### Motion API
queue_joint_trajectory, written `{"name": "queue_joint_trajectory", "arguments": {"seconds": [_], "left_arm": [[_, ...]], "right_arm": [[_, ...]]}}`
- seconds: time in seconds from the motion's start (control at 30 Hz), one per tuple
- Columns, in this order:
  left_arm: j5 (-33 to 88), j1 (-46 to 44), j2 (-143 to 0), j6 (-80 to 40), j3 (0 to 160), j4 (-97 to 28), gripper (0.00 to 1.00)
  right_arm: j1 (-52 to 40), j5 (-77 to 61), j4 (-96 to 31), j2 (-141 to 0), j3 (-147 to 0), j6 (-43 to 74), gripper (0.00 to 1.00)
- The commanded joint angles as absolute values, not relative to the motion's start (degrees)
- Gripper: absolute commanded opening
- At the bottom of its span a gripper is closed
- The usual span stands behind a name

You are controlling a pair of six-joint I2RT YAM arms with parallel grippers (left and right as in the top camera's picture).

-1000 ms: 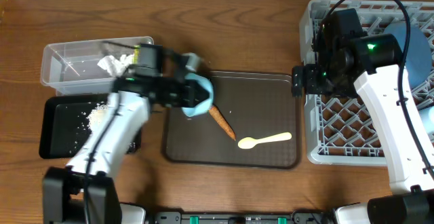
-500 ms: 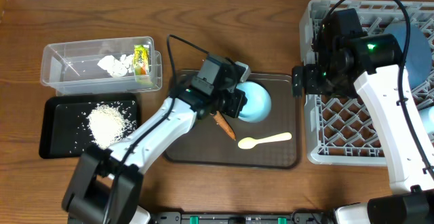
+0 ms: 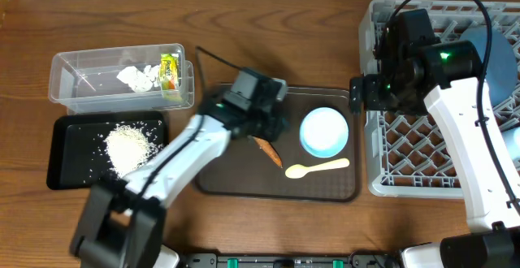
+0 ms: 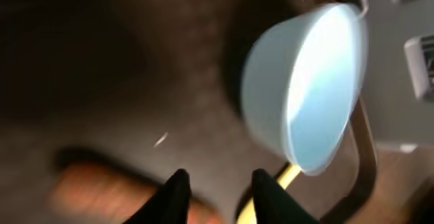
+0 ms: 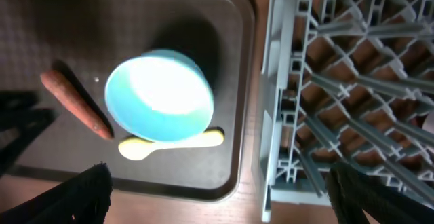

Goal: Sort waste into correct bins and load items into the dishwasher rack
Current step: 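Move the right gripper to the light-blue bowl rim and grasp it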

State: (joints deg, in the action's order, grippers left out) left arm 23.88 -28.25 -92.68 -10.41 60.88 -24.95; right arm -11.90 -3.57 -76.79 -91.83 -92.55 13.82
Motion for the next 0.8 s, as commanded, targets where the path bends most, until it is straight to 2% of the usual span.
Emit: {"name": "queue_joint_trajectory", "arguments": {"seconds": [0.0, 0.2, 0.37, 0.77], "left_arm": [[22.26, -22.96, -87.09, -10.39, 62.13, -31.46, 0.38], [15.70, -11.99, -82.30, -10.39, 62.13, -46.22, 0.50], [15.55, -4.19, -81.82, -10.39, 62.11, -52.60, 0.52], [15.59, -1.89, -81.82, -10.41, 62.11, -53.98, 0.52]], "right_arm": [[-11.70, -3.27, -74.96, -92.05, -92.53, 13.69, 0.99], [-12.95, -3.70, -69.63, -92.05, -89.73, 13.65, 0.99], [-14.39, -4.69, -62.26, -92.07, -81.78, 13.65, 0.99], [-15.75, -6.87, -37.98, -92.07, -62.37, 13.72, 0.93]]}}
